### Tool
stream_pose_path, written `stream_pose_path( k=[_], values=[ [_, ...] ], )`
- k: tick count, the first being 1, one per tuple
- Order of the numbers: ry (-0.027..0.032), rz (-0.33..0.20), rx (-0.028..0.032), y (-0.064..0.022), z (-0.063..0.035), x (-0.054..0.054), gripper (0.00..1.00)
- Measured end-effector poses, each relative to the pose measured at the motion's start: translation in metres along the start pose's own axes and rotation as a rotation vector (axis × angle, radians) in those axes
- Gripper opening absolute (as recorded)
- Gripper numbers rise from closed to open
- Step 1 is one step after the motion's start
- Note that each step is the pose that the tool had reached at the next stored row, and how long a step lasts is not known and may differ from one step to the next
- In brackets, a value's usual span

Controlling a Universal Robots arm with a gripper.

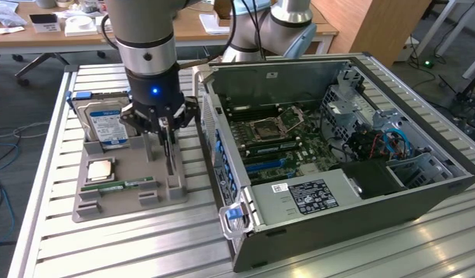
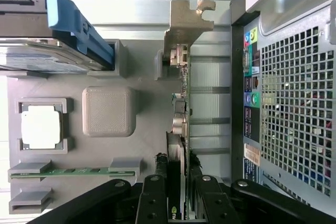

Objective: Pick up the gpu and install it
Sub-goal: 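Pick up the gpu and move the gpu toward the slot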

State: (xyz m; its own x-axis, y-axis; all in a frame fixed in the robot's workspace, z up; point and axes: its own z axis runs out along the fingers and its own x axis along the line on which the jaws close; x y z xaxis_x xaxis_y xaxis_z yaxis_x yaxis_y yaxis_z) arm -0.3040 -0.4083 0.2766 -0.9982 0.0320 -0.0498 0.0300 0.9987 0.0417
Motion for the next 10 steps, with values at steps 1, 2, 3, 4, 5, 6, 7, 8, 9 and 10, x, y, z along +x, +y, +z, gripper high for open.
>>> stream_pose_path(
  k=[1,2,3,4,5,6,7,8,9,10],
  values=[
    [0.0000,0.000,0.0000,0.0001,-0.0022,0.000,0.26],
    [-0.0001,0.000,0.0000,0.0002,-0.0045,0.000,0.26],
    [0.0000,0.000,0.0001,0.0003,-0.0069,0.000,0.26],
    [-0.0001,0.000,0.0000,0.0004,-0.0092,0.000,0.26],
    [0.0000,0.000,0.0000,0.0005,-0.0116,-0.001,0.26],
    [0.0000,0.000,0.0000,0.0006,-0.0140,-0.001,0.26],
    [-0.0001,0.000,0.0000,0.0007,-0.0168,-0.001,0.26],
    [0.0000,0.000,0.0000,0.0008,-0.0193,-0.001,0.26],
    [0.0000,0.000,0.0000,0.0009,-0.0218,-0.001,0.26],
    [-0.0001,0.000,0.0000,0.0010,-0.0242,-0.001,0.26]
  ],
)
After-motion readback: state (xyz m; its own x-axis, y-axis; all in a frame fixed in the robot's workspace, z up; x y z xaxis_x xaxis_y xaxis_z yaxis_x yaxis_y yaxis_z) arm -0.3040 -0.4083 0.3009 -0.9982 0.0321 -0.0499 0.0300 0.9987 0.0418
